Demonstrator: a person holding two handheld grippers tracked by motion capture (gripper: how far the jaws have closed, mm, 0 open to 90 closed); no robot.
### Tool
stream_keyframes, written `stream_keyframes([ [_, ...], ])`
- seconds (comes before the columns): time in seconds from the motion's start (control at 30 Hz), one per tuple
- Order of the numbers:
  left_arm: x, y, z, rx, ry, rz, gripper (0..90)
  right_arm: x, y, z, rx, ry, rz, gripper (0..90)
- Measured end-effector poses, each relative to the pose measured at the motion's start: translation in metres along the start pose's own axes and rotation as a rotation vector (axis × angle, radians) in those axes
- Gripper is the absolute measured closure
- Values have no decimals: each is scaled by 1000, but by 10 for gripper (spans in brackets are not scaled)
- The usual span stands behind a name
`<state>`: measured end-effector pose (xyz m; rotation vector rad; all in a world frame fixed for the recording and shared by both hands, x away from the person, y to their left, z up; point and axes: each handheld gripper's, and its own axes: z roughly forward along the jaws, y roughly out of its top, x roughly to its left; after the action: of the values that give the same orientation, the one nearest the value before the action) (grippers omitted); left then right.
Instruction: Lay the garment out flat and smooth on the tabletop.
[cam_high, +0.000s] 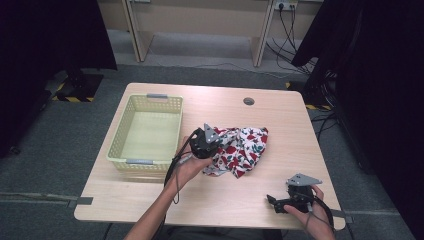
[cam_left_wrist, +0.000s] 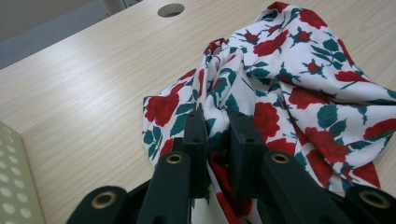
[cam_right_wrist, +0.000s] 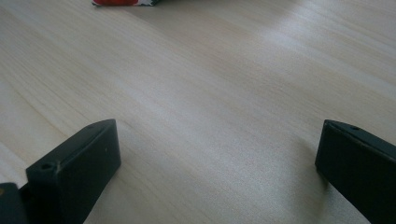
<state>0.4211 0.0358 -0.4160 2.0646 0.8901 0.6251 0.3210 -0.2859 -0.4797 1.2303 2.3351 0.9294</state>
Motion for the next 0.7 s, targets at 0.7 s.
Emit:
stream_keyframes([
  [0.7, 13, -12, -18, 13, 21, -48, 630, 0, 0, 0, 0, -1, 0, 6],
])
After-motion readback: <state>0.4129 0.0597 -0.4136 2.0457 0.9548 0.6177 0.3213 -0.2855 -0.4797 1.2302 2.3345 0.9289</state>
